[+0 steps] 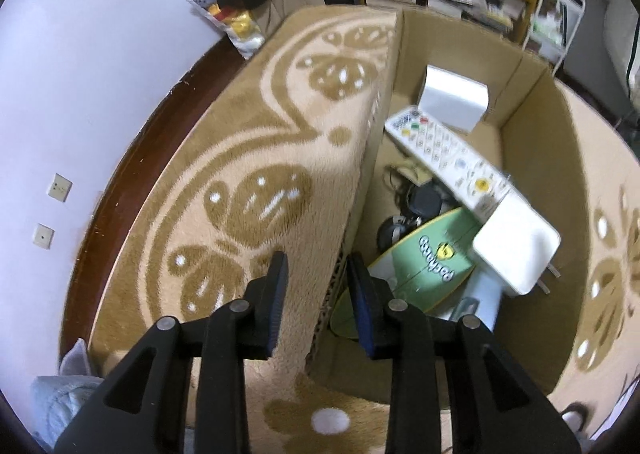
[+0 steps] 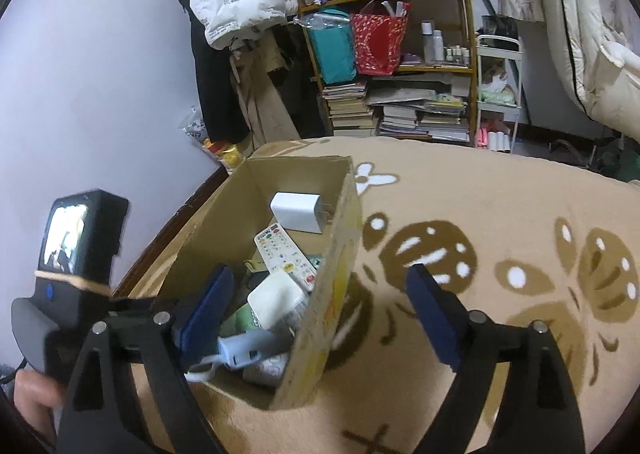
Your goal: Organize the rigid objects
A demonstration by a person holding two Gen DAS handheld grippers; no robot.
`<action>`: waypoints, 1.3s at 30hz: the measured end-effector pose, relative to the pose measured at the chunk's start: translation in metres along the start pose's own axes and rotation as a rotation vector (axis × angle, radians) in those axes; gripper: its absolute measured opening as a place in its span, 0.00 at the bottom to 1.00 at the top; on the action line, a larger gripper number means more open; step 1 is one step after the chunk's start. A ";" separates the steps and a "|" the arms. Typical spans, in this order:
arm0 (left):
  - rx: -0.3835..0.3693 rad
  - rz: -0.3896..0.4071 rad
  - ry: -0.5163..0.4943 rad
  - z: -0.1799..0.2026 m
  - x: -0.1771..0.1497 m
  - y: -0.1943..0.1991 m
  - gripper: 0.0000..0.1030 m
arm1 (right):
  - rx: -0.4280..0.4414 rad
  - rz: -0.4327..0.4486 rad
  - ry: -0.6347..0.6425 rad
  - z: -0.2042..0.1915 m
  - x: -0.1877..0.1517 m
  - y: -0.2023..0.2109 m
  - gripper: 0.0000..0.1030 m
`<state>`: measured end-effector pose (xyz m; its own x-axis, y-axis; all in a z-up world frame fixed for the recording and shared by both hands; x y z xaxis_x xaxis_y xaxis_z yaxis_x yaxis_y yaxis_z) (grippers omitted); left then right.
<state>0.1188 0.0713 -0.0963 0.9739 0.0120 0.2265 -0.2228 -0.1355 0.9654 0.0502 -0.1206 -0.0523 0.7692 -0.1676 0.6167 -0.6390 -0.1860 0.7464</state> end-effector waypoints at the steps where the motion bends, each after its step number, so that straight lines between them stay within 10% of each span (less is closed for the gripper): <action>1: 0.006 0.022 0.002 -0.001 -0.001 0.005 0.35 | -0.007 0.002 -0.001 0.001 -0.001 0.004 0.90; 14: 0.017 0.268 -0.099 0.009 -0.028 0.070 1.00 | -0.113 0.082 -0.085 0.031 -0.013 0.055 1.00; 39: -0.100 0.563 -0.119 -0.009 -0.091 0.155 1.00 | -0.204 0.171 -0.017 0.018 -0.046 0.110 1.00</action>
Point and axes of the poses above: each gripper's, at about its wrist camera, not at the fingertips, and y roughly against the way its jaws point, z to its right, x to its top, the point moved 1 cm from there along -y, roughly the way its jaws point, and after that the axes turned 8 degrees about -z, right-handed, at the moved point
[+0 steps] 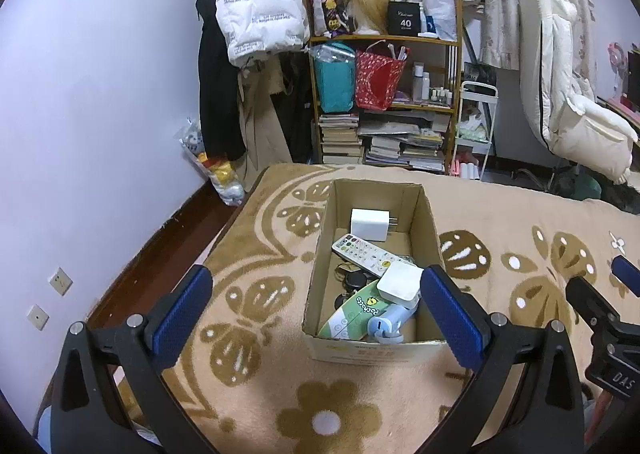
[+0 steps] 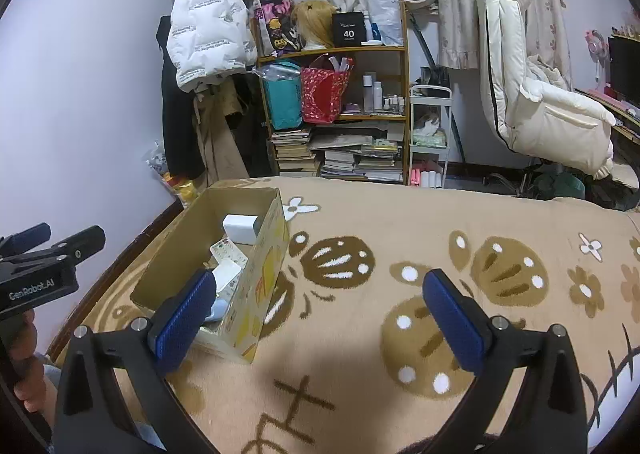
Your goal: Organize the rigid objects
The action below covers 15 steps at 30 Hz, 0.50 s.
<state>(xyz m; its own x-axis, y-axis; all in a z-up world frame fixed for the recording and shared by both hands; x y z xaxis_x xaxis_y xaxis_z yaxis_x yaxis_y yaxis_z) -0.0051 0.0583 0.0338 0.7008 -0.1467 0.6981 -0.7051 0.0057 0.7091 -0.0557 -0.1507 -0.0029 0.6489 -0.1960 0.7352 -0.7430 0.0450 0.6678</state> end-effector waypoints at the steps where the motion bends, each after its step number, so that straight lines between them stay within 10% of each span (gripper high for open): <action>1: -0.001 0.003 -0.002 0.000 -0.001 0.002 1.00 | -0.001 0.001 0.000 0.000 0.001 -0.001 1.00; 15: 0.038 -0.033 -0.091 0.019 -0.008 -0.007 1.00 | -0.011 -0.014 -0.031 0.002 -0.007 0.003 1.00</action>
Point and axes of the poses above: each gripper's, at about its wrist camera, not at the fingertips, and y roughly against the way its jaws point, z to its right, x to its top, the point moved 1 cm from there along -y, roughly the way its jaws point, and after that the axes turned 8 degrees about -z, right-handed, at the moved point
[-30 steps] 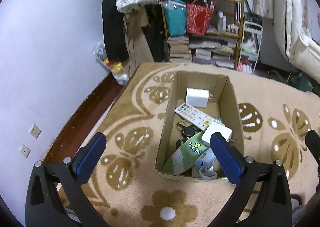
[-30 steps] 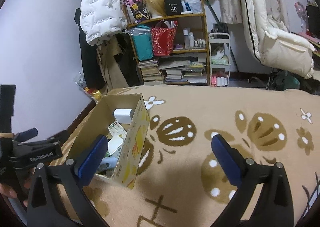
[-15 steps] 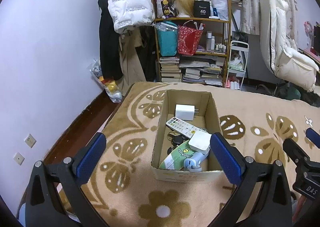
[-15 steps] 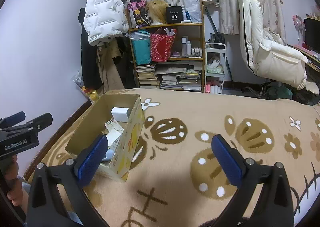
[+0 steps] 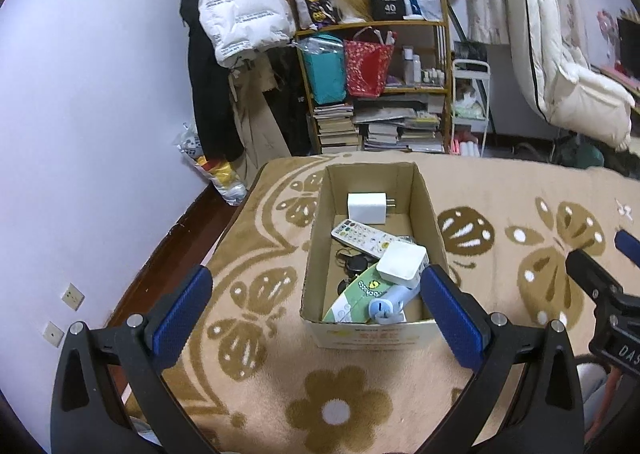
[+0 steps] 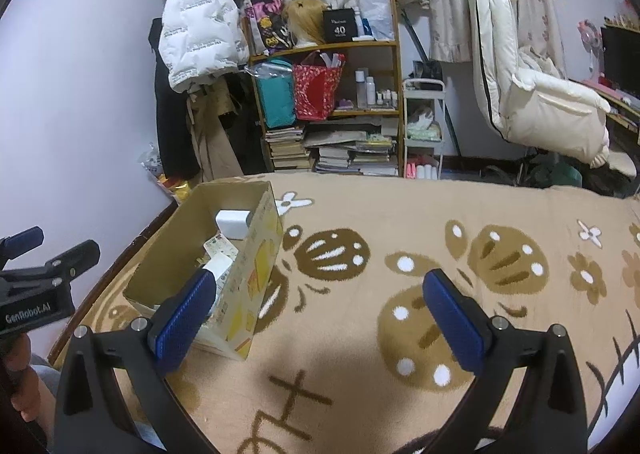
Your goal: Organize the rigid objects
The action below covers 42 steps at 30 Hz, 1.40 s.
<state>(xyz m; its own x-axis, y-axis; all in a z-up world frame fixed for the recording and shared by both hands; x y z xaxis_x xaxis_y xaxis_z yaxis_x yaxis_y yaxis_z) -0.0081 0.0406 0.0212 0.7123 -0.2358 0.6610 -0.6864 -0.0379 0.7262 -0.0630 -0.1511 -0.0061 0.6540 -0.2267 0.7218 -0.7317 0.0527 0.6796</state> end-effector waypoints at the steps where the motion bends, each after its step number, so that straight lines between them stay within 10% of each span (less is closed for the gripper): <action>1: 0.000 -0.001 -0.007 0.002 -0.001 0.000 1.00 | -0.003 -0.001 -0.003 -0.001 0.001 -0.002 1.00; 42: 0.016 -0.029 -0.056 0.012 -0.005 -0.005 1.00 | -0.002 -0.013 -0.004 0.002 -0.003 -0.018 1.00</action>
Point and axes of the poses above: each gripper's, at about its wrist camera, not at the fingertips, and y roughly against the way its jaws point, z to its right, x to its top, the point moved 1 cm from there along -y, roughly the way its jaws point, and after that the axes turned 8 degrees about -z, right-handed, at the moved point
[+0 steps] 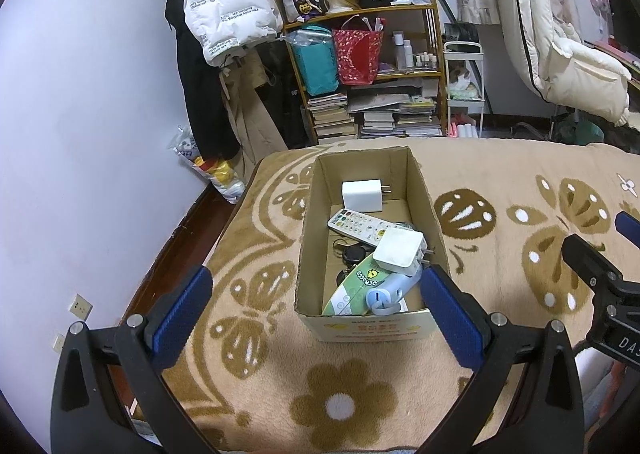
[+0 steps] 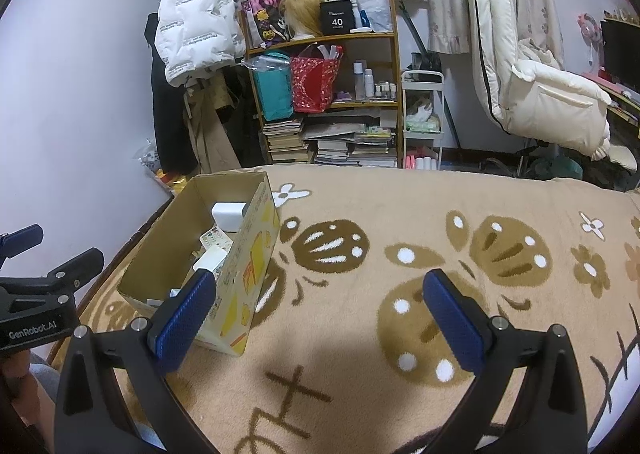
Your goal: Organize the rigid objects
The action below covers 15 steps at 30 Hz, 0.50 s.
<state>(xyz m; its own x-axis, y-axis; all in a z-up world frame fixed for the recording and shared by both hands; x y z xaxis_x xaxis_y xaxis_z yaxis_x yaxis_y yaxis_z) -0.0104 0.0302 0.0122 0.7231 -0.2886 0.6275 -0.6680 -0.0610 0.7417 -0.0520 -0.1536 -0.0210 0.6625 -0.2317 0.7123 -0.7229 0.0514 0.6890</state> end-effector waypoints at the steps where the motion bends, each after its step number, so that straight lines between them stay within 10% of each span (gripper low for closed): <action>1: 0.001 -0.001 -0.001 0.000 0.000 0.000 1.00 | -0.001 0.000 0.002 0.000 0.000 -0.001 1.00; 15: 0.004 0.003 -0.021 0.002 -0.001 0.000 1.00 | 0.000 0.002 -0.001 0.002 -0.002 -0.001 1.00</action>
Point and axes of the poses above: each gripper's, at about its wrist camera, not at the fingertips, and y roughly against the way its jaws point, z to its right, x to its top, the point moved 1 cm from there along -y, roughly the way its jaws point, and after that the axes turned 8 degrees about -z, right-handed, at the moved point
